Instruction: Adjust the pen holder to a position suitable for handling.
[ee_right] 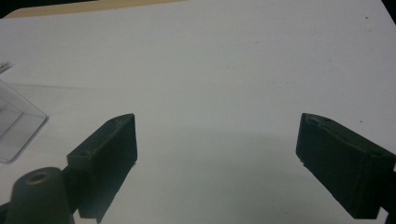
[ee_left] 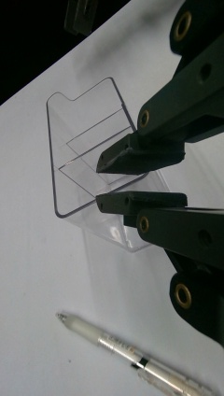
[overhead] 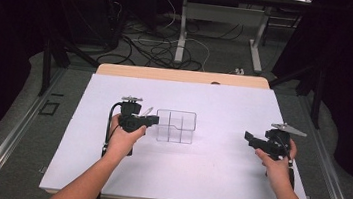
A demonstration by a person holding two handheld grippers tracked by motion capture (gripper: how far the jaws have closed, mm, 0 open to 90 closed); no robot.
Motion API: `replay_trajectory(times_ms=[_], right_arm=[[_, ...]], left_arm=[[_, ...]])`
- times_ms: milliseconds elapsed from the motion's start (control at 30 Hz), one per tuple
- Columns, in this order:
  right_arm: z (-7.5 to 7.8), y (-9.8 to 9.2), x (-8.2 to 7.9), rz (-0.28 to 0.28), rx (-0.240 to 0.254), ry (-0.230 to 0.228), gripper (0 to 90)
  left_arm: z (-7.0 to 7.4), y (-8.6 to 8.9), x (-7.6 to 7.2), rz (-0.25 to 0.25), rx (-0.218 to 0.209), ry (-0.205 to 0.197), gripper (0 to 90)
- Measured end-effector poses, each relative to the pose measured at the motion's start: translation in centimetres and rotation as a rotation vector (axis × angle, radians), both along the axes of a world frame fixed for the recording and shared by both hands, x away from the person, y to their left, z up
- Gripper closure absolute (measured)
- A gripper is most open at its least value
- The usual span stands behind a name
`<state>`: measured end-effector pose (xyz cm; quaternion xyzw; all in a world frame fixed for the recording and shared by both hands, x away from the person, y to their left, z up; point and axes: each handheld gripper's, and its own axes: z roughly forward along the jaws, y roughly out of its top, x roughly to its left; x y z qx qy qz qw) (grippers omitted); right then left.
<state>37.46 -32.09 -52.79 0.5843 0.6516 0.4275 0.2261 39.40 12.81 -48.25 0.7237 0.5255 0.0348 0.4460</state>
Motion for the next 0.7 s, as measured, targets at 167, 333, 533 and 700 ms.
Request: replay_trajectory(times_ms=[167,333,533,700], right_arm=[[0.0,0.0,0.1,0.003,-0.005,-0.004,12.5],[0.0,0.0,0.0,0.009,-0.005,-0.006,12.5],[0.1,0.0,0.0,0.006,0.003,-0.002,12.5],[0.0,-0.1,0.0,0.009,-0.003,-0.003,12.5]], left_arm=[[-0.1,-0.4,-0.1,-0.013,-0.005,-0.004,79.0],[-0.1,-0.1,0.0,-0.012,-0.016,-0.043,76.6],[0.3,1.4,0.2,0.015,-0.042,-0.076,69.5],[0.6,3.1,0.5,0.034,-0.06,-0.09,62.1]])
